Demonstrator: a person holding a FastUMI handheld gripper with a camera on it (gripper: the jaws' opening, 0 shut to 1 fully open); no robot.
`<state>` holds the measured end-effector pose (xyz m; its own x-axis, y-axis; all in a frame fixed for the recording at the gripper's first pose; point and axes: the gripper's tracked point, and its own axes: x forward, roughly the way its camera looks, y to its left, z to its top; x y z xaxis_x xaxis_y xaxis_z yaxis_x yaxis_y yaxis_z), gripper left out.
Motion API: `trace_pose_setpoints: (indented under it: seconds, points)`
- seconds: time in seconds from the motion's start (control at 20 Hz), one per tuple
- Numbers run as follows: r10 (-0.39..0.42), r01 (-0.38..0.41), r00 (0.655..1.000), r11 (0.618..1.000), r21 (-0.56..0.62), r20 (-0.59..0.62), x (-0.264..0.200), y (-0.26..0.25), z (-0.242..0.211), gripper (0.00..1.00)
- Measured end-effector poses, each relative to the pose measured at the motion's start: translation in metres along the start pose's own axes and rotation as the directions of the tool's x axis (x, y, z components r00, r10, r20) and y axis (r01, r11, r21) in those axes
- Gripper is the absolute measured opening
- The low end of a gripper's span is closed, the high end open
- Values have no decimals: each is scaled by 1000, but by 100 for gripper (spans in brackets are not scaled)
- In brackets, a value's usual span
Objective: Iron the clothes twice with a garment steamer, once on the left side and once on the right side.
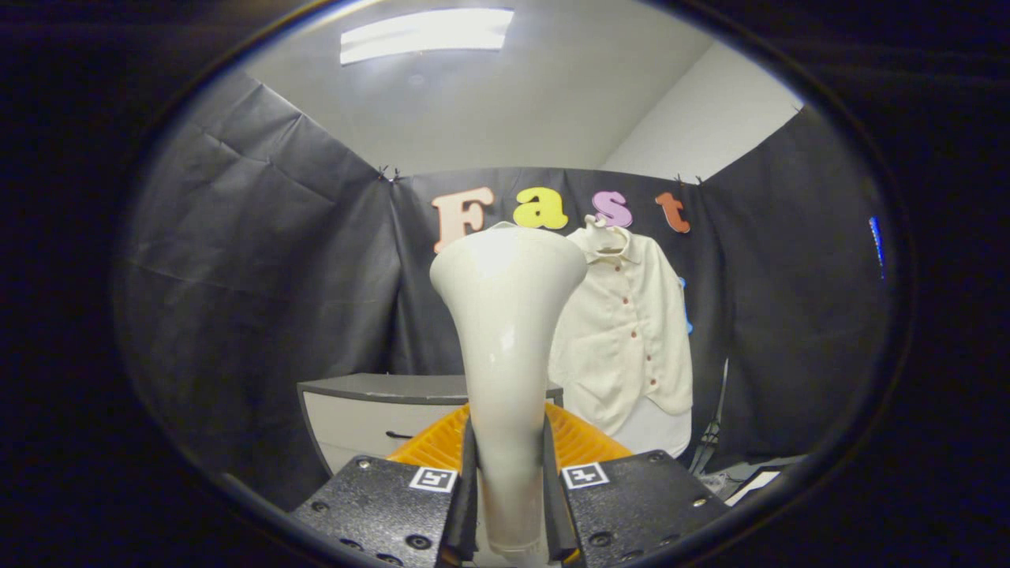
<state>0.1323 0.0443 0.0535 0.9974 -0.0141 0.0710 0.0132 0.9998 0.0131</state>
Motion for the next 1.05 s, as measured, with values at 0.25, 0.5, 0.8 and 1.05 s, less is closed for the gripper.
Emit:
trace_pose_setpoints:
  seconds: [0.25, 0.5, 0.8, 1.05]
  points:
    - [-10, 9, 999, 1000, 27, 35, -9, -11, -6, 34]
    - [-14, 14, 1000, 999, 29, 12, -13, -19, -18, 35]
    - [-9, 9, 1000, 999, 31, 7, -13, -18, -22, 35]
    - [-2, 2, 1000, 999, 37, -4, -13, -17, -25, 35]
